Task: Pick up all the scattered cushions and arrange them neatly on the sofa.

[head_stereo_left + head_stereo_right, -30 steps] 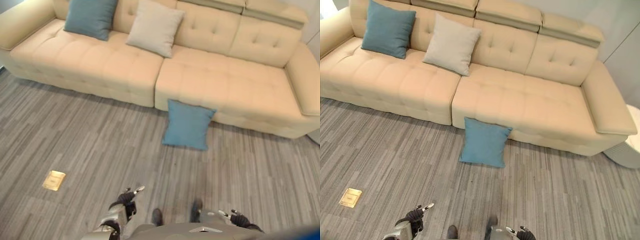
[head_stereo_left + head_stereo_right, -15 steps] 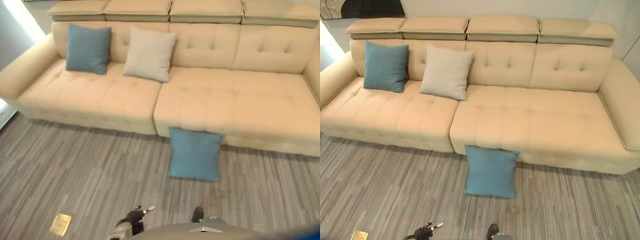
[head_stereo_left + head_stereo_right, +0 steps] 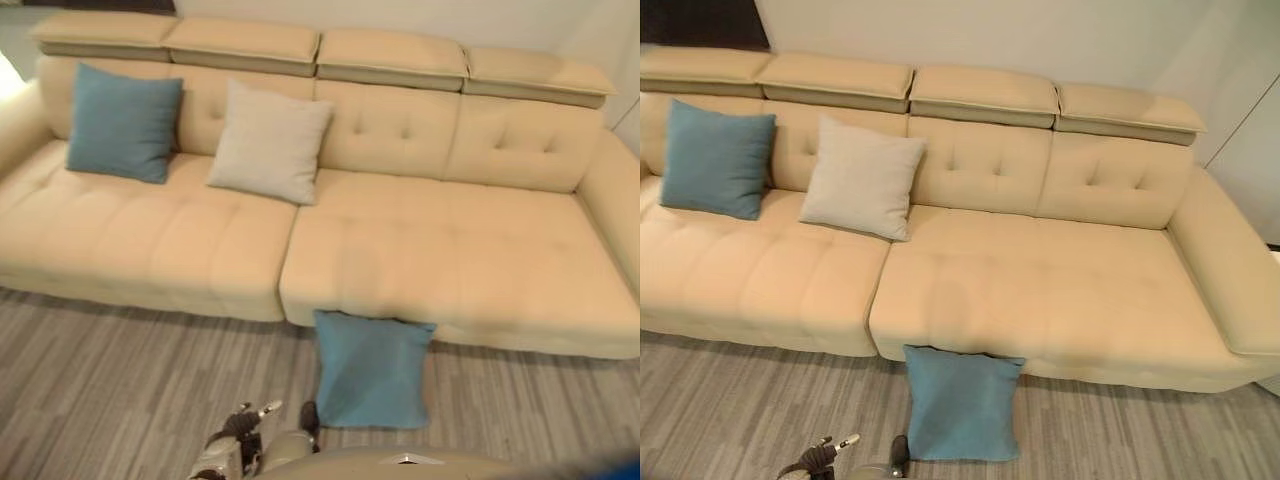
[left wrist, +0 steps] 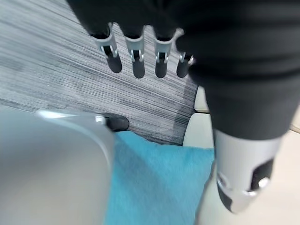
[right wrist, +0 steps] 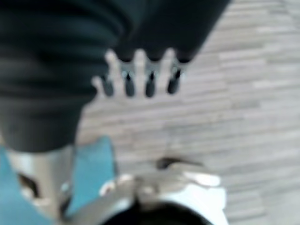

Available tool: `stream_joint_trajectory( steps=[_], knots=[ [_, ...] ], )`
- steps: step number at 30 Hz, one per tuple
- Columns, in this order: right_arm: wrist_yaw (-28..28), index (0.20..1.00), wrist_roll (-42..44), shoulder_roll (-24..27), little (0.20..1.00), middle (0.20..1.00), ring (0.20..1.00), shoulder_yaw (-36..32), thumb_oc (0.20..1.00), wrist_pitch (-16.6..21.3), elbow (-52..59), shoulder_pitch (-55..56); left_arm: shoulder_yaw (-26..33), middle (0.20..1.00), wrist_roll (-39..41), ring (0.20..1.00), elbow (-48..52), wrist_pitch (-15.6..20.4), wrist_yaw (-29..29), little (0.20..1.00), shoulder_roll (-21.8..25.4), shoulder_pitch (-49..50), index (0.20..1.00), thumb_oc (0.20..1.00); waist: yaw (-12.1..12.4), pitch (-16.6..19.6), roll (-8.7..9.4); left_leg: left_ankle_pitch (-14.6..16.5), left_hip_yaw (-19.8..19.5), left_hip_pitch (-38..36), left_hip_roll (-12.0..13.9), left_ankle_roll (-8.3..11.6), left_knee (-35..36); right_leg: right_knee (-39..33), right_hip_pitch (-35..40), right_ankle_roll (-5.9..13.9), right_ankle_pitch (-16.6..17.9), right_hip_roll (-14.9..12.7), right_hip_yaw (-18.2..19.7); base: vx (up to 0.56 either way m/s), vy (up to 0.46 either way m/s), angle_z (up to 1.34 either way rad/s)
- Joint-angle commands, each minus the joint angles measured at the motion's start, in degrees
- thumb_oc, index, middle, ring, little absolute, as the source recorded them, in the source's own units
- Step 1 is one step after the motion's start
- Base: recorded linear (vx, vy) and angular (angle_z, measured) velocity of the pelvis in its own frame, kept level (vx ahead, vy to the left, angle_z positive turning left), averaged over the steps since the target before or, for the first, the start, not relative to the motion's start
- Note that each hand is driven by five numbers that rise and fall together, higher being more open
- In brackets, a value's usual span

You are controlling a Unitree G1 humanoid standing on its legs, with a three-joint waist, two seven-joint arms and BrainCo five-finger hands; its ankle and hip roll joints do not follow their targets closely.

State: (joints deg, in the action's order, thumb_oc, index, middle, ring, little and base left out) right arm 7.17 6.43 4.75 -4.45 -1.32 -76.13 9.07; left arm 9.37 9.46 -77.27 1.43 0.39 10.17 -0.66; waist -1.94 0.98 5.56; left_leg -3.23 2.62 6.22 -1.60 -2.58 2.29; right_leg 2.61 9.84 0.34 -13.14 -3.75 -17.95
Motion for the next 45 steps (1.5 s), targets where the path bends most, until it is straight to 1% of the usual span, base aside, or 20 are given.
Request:
stream_joint_trajectory(
  steps=[1, 5, 6, 7, 8, 9, 11, 12, 13, 15, 16, 17, 20, 23, 27, 28, 30, 36, 40, 45],
  knots=[
    [1.6, 1.0, -1.4, 1.1, 1.0, 1.0, 1.0, 0.5, 1.0, 0.9, -0.1, 1.2, -1.8, 1.0, -1.6, 1.0, -1.1, -0.9, -0.2, 1.0, -3.0, 0.9, 1.0, 1.0, 1.4, 1.6, -2.11, 4.1, 2.9, -3.9, 1.4, 2.01, -2.3, -3.8, -5.5, 0.54, 9.8, 0.6, 1.2, 0.07, 0.087, -0.17],
    [1.8, 1.0, -1.4, 0.6, 1.0, 1.0, 1.0, 0.1, 1.0, 0.6, -0.1, 0.8, -3.7, 1.0, -2.5, 1.0, -1.1, -1.6, -0.4, 1.0, -3.1, -0.2, 1.0, 1.0, 1.5, 1.3, -2.06, 4.4, 5.1, -3.6, 1.8, 1.17, -1.9, -1.0, -7.8, 2.69, 9.5, 0.0, 1.4, -0.06, 0.069, -0.14],
    [2.1, 1.0, -1.7, 0.7, 1.0, 1.0, 1.0, -0.1, 1.0, 0.3, 0.2, -0.2, -5.5, 1.0, -4.4, 1.0, -1.8, -2.4, 0.4, 1.0, -2.4, -1.5, 1.0, 1.0, 1.9, 0.7, -2.28, 4.8, 7.4, -2.9, 3.2, 0.8, -2.7, 4.4, -10.7, 4.74, 9.0, -2.0, -1.9, -0.08, 0.022, -0.27],
    [2.1, 1.0, -1.7, 0.7, 1.0, 1.0, 1.0, -0.1, 1.0, 0.3, 0.2, -0.2, -5.6, 1.0, -4.4, 1.0, -1.8, -2.4, 0.4, 1.0, -2.4, -1.6, 1.0, 1.0, 2.0, 0.7, -2.26, 4.9, 7.5, -2.8, 3.2, 0.78, -2.7, 4.6, -10.8, 4.75, 8.9, -2.1, -1.9, -0.12, -0.001, -0.22],
    [2.0, 1.0, -1.8, 0.9, 1.0, 1.0, 1.0, 0.0, 1.0, 0.0, 0.3, -0.8, -6.0, 1.0, -4.9, 1.0, -2.1, -2.6, 1.1, 1.0, -2.0, -2.0, 1.0, 1.0, 2.3, 0.4, -2.08, 4.9, 8.4, -2.4, 3.8, 0.81, -3.2, 5.8, -11.6, 5.77, 10.0, -3.9, -4.8, -0.12, -0.093, -0.59],
    [2.1, 1.0, -2.0, 1.7, 1.0, 1.0, 1.0, 0.3, 1.0, -0.6, 0.0, -1.8, -6.0, 1.0, -5.2, 1.0, -2.1, -2.5, 2.3, 1.0, -1.9, -2.0, 1.0, 1.0, 2.6, -0.4, -2.61, 5.3, 9.1, -1.5, 5.3, 0.72, -4.3, 6.8, -11.6, 6.44, 11.6, -7.6, -8.1, -0.12, -0.094, -0.7],
    [2.1, 1.0, -2.1, 1.7, 1.0, 1.0, 1.0, 0.1, 1.0, -1.0, 0.1, -2.3, -5.9, 1.0, -5.2, 1.0, -2.3, -2.8, 2.8, 1.0, -1.8, -2.8, 1.0, 1.0, 2.3, -1.0, -2.98, 5.4, 8.8, -1.1, 5.7, 0.77, -5.1, 7.9, -12.2, 6.58, 12.5, -8.9, -6.9, -0.08, -0.096, -0.52],
    [2.3, 1.0, -2.1, 1.5, 1.0, 1.0, 1.0, -0.4, 1.0, -1.6, 0.8, -2.3, -5.5, 1.0, -5.0, 1.0, -2.5, -2.7, 3.7, 1.0, -1.4, -3.6, 1.0, 1.0, 1.9, -1.5, -3.53, 5.5, 8.2, -1.1, 6.1, 1.0, -5.8, 8.5, -12.1, 7.07, 14.1, -10.6, -3.0, -0.05, -0.092, -0.26],
    [2.3, 1.0, -2.1, 1.5, 1.0, 1.0, 1.0, -0.4, 1.0, -1.6, 0.8, -2.3, -5.5, 1.0, -5.0, 1.0, -2.5, -2.7, 3.7, 1.0, -1.4, -3.6, 1.0, 1.0, 1.9, -1.5, -3.53, 5.5, 8.2, -1.0, 6.1, 1.0, -5.8, 8.5, -12.1, 7.07, 14.1, -10.6, -3.0, -0.04, -0.123, -0.09],
    [2.6, 1.0, -2.3, 1.2, 1.0, 1.0, 1.0, -0.7, 1.0, -2.1, 1.4, -1.7, -4.8, 1.0, -4.5, 1.0, -2.4, -2.4, 4.0, 1.0, -1.0, -3.3, 1.0, 1.0, 1.6, -1.3, -3.6, 5.4, 7.6, -1.1, 6.1, 1.4, -6.2, 9.1, -11.3, 7.52, 14.5, -10.3, 1.9, -0.01, -0.171, 0.21],
    [2.8, 1.0, -2.5, 1.0, 1.0, 1.0, 1.0, -0.8, 1.0, -2.0, 1.9, -1.3, -3.7, 1.0, -3.9, 1.0, -2.4, -2.3, 3.9, 1.0, -0.5, -3.1, 1.0, 1.0, 1.7, -0.7, -3.27, 5.2, 6.7, -0.9, 6.3, 2.41, -6.4, 7.5, -9.5, 8.2, 12.4, -8.2, 6.4, 0.0, -0.187, 0.32],
    [2.8, 1.0, -2.5, 1.0, 1.0, 1.0, 1.0, -0.8, 1.0, -2.0, 1.9, -1.3, -3.7, 1.0, -3.9, 1.0, -2.4, -2.3, 3.9, 1.0, -0.5, -3.1, 1.0, 1.0, 1.7, -0.7, -3.27, 5.2, 6.7, -1.0, 6.3, 2.41, -6.4, 7.5, -9.4, 8.2, 12.4, -8.2, 6.4, 0.02, -0.25, 0.29],
    [3.1, 1.0, -3.4, 0.8, 1.0, 1.0, 1.0, 0.6, 1.0, -2.0, 2.8, -1.2, -1.4, 1.0, -2.2, 1.0, -2.4, -1.7, 3.8, 1.0, -0.5, -2.5, 1.0, 1.0, 2.7, -0.1, -2.51, 4.5, 4.6, -0.4, 7.2, 4.71, -6.7, 2.7, -6.4, 6.71, 7.1, -5.4, 5.1, 0.01, -0.244, 0.23],
    [1.7, 1.0, -4.4, 2.4, 1.0, 1.0, 1.0, 2.6, 1.0, -1.2, 6.8, -0.6, 3.5, 1.0, 1.2, 1.0, 0.9, -1.8, 5.2, 1.0, -1.4, -3.0, 1.0, 1.0, 2.9, -1.4, -2.12, 2.9, 2.3, 4.0, 9.4, 7.84, -10.2, 0.2, -5.5, 3.49, 6.3, -2.2, 2.2, -0.11, -0.375, 0.64],
    [1.6, 1.0, -4.8, 3.4, 1.0, 1.0, 1.0, 3.1, 1.0, -0.9, 9.8, -0.2, 6.5, 1.0, 3.4, 1.0, 3.2, -2.2, 6.6, 1.0, -2.2, -3.7, 1.0, 1.0, 2.1, -2.5, -1.92, 3.3, 5.1, 6.0, 10.9, 8.12, -13.1, 1.4, -7.3, 2.47, 6.2, -2.3, 0.8, -0.14, -0.069, 0.52],
    [1.6, 1.0, -4.8, 4.9, 1.0, 1.0, 1.0, 1.4, 1.0, 0.0, 15.1, 1.3, 10.2, 1.0, 6.5, 1.0, 5.9, -3.1, 7.7, 1.0, -4.1, -3.1, 1.0, 1.0, 1.3, -2.6, -0.75, 8.9, 6.2, 4.3, 11.4, 8.81, -19.1, 4.1, -10.2, 1.35, 6.2, -3.2, 1.0, -0.12, -0.01, 0.1],
    [0.6, 1.0, -5.0, 5.5, 1.0, 1.0, 1.0, -0.1, 1.0, 0.2, 19.8, 3.0, 10.5, 1.0, 6.6, 1.0, 6.0, -3.1, 8.3, 1.0, -4.4, -2.4, 1.0, 1.0, 0.4, -2.1, -0.94, 10.6, 4.5, 2.4, 10.9, 9.73, -19.1, 5.5, -11.4, 1.32, 5.4, -3.3, 1.6, -0.07, 0.089, -0.22],
    [-0.5, 1.0, -5.2, 7.5, 1.0, 1.0, 1.0, -1.4, 1.0, 0.2, 23.0, 3.6, 9.3, 1.0, 5.9, 1.0, 6.0, -2.7, 7.8, 1.0, -4.4, -2.7, 1.0, 1.0, -1.4, -1.0, -3.15, 8.7, 4.5, -1.3, 9.5, 8.23, -9.9, 5.6, -12.7, 3.29, 5.9, -4.0, 2.0, 0.03, 0.169, 0.05],
    [-0.6, 1.0, -3.9, 7.1, 1.0, 1.0, 1.0, -2.6, 1.0, 0.5, 24.1, 1.8, 9.2, 1.0, 6.4, 1.0, 11.8, -1.4, 7.1, 1.0, -3.8, -4.0, 1.0, 1.0, -1.1, -3.0, -3.32, 8.8, 4.4, 1.4, 8.7, 7.12, -10.8, 6.3, -15.2, 4.22, 6.0, -5.4, 1.6, -0.11, 0.15, 0.06],
    [-1.9, 1.0, -1.5, 7.1, 1.0, 1.0, 1.0, -5.5, 1.0, 0.3, 28.5, -3.8, 9.1, 1.0, 3.6, 1.0, 20.6, -0.4, 10.7, 1.0, 1.0, -8.6, 1.0, 1.0, -1.1, -6.9, -2.93, 9.6, 4.6, 12.4, 7.2, 5.4, -17.1, 10.6, -24.6, 5.31, 6.8, -6.9, 2.5, -0.22, 0.097, 0.04]
  ],
)
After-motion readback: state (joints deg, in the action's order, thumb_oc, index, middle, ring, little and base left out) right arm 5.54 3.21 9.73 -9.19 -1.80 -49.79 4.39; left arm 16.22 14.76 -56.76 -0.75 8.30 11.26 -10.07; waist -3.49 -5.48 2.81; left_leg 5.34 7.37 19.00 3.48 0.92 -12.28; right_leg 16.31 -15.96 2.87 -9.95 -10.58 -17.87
